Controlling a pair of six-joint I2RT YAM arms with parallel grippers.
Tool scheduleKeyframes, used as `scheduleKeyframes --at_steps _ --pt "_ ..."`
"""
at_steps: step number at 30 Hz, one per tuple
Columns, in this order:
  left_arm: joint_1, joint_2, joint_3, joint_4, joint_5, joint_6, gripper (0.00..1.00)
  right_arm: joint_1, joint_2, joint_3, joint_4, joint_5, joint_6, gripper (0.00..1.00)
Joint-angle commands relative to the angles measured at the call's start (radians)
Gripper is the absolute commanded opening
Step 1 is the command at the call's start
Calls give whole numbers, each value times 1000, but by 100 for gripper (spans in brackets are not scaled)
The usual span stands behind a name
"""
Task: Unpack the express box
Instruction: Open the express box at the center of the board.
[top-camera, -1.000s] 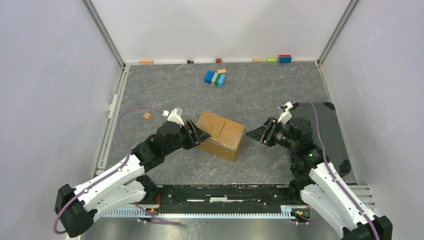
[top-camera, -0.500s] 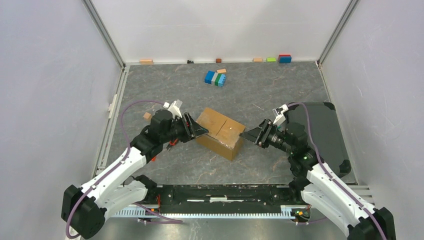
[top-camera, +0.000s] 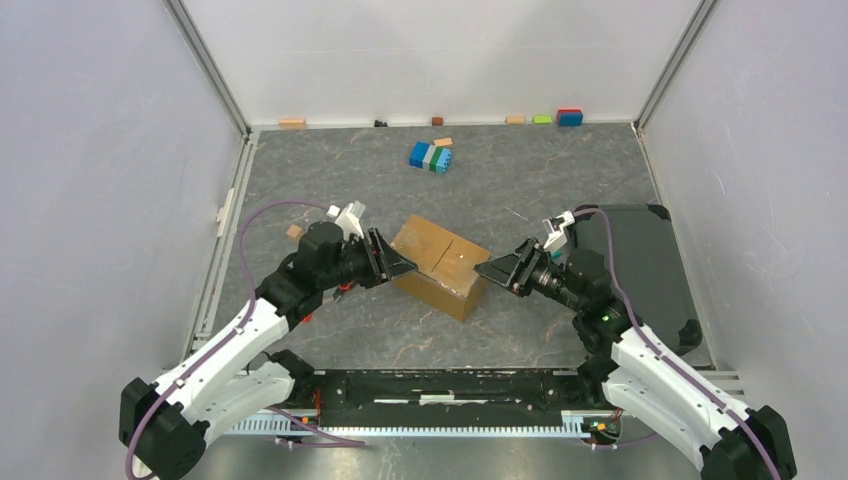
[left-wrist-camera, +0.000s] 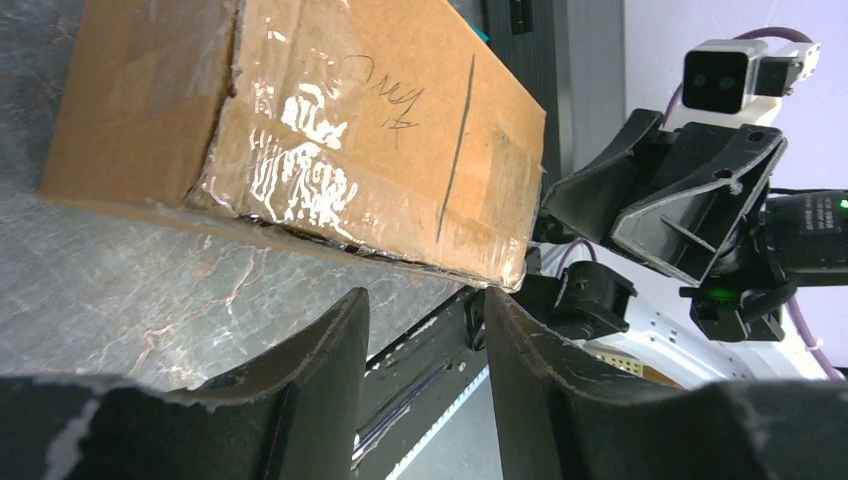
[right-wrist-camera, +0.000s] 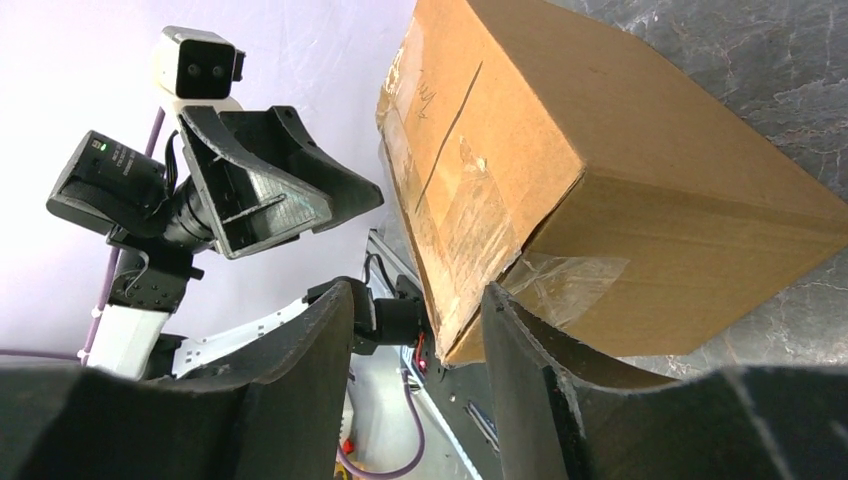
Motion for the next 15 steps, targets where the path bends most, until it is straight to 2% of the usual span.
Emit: scheduleKeyframes --at_steps 1,7,15 --pt "0 -29 110 -114 -57 95 53 10 3 -16 62 35 27 55" --pt "18 -10 262 -251 -164 223 54 12 -10 -26 49 54 35 54" --pt "78 113 364 -289 -235 361 56 12 -18 -75 121 40 104 53"
